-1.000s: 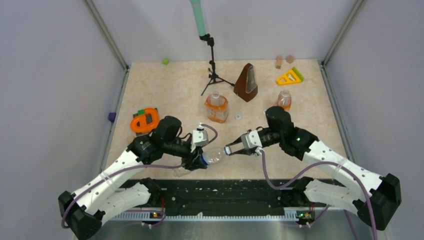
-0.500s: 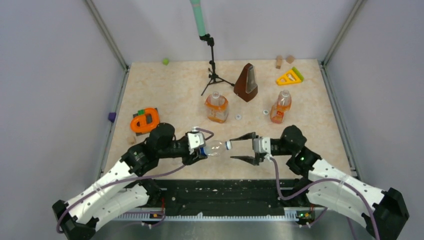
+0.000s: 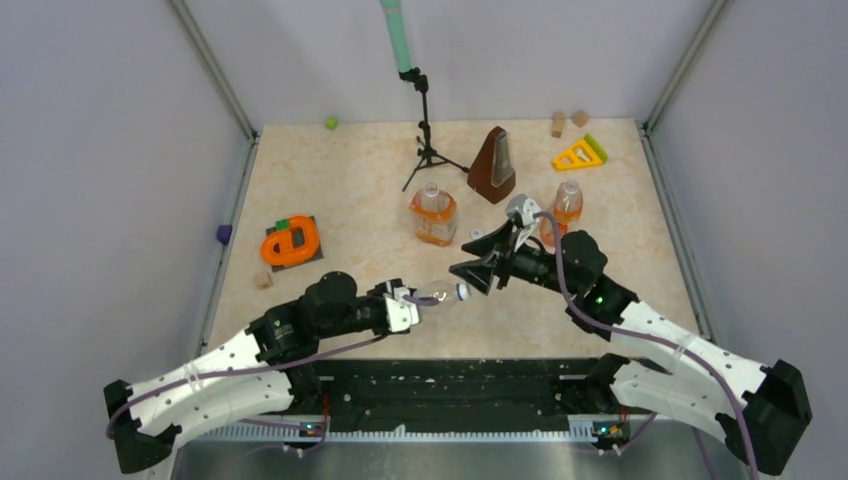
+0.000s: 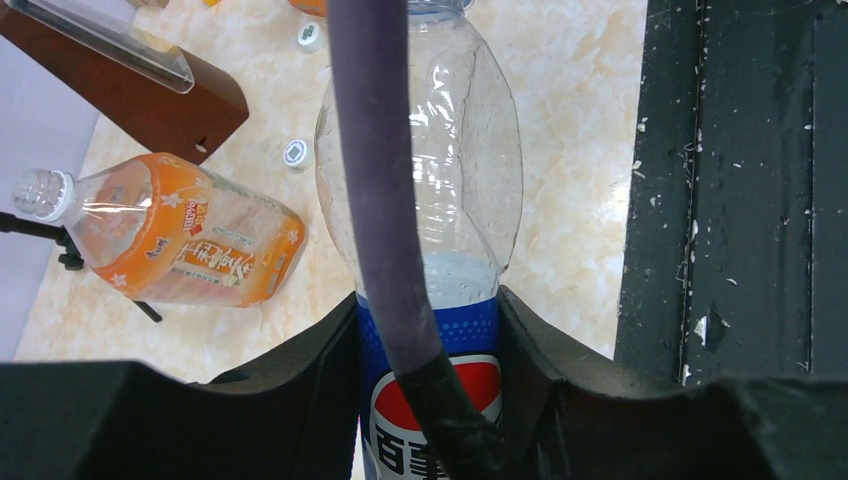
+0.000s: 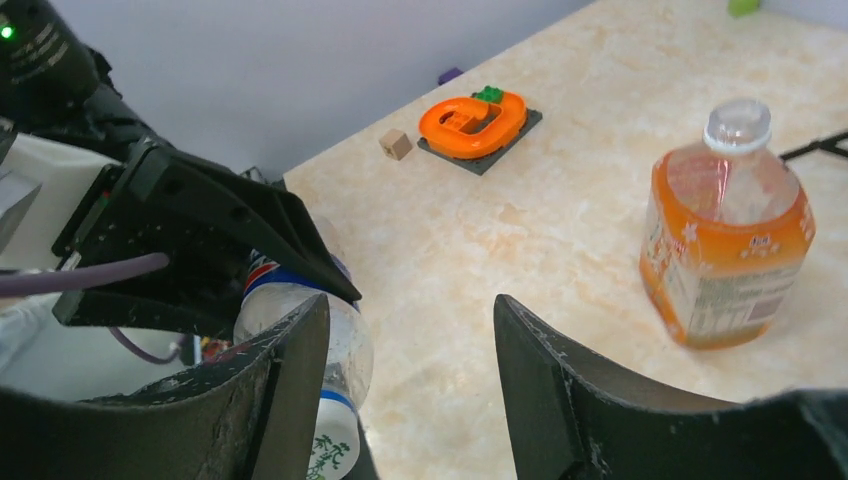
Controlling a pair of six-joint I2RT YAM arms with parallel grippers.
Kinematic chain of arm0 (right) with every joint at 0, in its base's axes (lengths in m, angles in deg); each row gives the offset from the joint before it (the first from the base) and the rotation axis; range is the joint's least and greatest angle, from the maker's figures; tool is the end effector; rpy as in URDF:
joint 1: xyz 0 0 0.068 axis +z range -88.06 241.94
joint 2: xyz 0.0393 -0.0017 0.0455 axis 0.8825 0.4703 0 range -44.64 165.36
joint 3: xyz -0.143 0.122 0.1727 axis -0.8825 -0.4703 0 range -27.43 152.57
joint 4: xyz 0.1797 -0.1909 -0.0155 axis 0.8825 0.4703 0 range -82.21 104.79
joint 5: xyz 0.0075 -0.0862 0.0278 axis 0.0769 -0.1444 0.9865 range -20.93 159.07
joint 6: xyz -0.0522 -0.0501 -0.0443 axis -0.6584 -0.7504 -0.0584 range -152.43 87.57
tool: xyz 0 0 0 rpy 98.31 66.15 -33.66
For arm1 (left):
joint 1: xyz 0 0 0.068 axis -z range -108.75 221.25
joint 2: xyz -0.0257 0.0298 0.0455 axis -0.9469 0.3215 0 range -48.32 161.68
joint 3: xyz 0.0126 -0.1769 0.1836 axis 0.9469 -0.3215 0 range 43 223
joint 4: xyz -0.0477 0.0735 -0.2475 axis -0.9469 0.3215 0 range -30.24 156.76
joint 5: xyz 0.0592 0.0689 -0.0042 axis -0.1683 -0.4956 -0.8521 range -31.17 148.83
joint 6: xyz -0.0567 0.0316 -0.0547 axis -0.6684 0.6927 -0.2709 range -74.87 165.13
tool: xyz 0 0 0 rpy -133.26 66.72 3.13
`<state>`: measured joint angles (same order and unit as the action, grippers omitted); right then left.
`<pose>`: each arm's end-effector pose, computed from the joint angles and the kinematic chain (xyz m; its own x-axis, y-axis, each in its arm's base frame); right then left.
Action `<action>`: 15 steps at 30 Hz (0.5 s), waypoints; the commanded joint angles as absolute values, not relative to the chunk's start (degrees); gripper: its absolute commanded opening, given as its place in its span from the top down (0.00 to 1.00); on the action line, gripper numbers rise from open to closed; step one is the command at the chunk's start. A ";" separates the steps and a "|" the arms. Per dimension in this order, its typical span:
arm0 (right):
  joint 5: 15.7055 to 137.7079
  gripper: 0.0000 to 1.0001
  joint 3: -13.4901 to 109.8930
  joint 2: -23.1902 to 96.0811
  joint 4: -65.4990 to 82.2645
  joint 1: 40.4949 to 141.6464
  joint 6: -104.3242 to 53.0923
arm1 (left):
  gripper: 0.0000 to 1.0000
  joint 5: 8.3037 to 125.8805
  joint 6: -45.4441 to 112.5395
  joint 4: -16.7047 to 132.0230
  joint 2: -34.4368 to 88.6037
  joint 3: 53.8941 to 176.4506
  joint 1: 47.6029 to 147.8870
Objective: Unscrew the bottle caps
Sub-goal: Unscrew the bottle cap from the plastic bottle.
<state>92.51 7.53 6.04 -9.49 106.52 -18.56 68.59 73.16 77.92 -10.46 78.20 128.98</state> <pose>0.1643 0.2035 0.2986 -0.2034 0.1085 -0.9731 -0.9048 0.3589 0.2291 0.1028 -0.1864 0.2604 0.2640 0.4496 -0.8533 0.8994 0.2047 0.3862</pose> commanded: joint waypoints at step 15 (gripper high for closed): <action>92.32 0.41 7.90 6.09 -7.47 100.31 11.30 | 1.00 44.79 77.77 69.70 -13.71 76.40 129.49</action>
